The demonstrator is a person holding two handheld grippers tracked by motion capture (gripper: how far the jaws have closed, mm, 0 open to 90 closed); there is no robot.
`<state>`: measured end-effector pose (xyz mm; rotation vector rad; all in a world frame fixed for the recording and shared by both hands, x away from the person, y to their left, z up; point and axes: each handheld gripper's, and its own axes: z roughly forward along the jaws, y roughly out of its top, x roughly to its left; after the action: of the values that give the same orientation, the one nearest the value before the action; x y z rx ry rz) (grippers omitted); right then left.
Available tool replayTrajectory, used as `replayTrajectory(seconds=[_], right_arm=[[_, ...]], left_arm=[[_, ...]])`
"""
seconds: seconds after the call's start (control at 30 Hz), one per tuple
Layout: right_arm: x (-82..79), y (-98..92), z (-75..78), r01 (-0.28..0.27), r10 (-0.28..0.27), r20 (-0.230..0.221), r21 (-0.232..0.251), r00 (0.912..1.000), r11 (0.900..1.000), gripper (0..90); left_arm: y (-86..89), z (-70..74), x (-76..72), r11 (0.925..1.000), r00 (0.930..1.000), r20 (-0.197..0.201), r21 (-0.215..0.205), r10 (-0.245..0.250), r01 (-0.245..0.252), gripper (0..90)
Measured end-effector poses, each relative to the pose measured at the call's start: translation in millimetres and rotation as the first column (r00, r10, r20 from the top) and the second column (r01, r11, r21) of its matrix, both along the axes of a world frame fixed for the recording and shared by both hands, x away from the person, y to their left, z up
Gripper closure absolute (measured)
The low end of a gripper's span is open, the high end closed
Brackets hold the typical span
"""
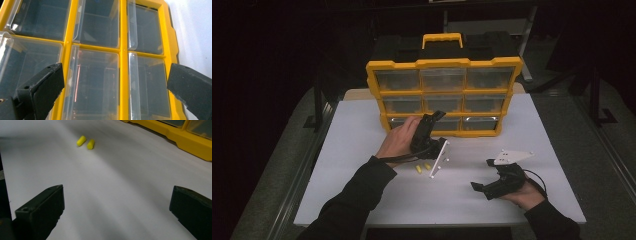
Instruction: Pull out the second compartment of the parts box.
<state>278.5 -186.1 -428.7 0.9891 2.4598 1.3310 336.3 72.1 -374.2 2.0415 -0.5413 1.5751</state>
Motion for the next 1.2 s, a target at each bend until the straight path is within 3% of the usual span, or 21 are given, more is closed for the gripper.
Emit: replayTrajectory(seconds=[0.67,1.2], right_arm=[[-0.1,0.0,0.0,0.000,0.000,0.001,0.001,1.0000,1.000,0.0],[-0.3,0.3,0.2,-0.002,0.002,0.002,0.001,1.0000,1.000,0.0]], left_arm=[[-0.3,18.9,3.7,1.0000,0.9992,0.039,-0.006,-0.005,0.005,0.8],[-0.3,42.5,9.7,0.9999,0.9976,0.069,-0.015,-0.007,0.008,0.8]])
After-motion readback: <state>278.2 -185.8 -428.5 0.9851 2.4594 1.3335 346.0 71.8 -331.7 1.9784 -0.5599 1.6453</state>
